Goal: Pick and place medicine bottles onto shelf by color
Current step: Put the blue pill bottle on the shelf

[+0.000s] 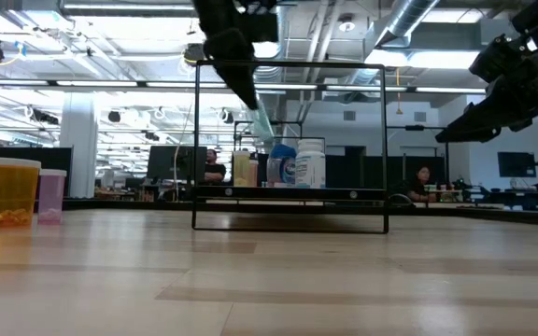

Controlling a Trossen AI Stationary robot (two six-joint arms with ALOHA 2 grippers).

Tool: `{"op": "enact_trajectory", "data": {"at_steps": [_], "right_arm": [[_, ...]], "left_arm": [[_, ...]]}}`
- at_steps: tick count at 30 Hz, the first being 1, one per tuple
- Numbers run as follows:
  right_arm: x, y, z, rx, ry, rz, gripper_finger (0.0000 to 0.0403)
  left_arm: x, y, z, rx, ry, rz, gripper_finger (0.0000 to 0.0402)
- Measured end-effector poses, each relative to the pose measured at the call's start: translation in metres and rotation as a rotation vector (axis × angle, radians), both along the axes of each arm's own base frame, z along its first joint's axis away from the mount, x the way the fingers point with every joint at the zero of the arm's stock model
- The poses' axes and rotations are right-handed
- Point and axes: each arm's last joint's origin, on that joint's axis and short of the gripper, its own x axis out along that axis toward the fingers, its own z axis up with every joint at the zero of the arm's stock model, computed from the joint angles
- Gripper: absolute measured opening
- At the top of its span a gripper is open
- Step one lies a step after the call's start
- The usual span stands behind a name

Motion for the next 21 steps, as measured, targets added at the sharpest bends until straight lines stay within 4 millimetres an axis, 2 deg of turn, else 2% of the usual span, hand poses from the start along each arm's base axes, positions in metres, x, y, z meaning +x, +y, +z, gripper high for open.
{"op": "enact_trajectory", "data": {"at_steps": [12,21], "right_arm": [[0.0,0.0,-0.001,0.001,0.013,0.0,0.0255],[-0.001,0.0,-0.001,0.001,0.013,0.0,0.0255]], "left_arm": [[0.029,0.017,-0.026,-0.014,0.104,-0.057,0.0097],[0.032,0.033,-0.039,-0.07,0.123,-0.059,0.0097]]}}
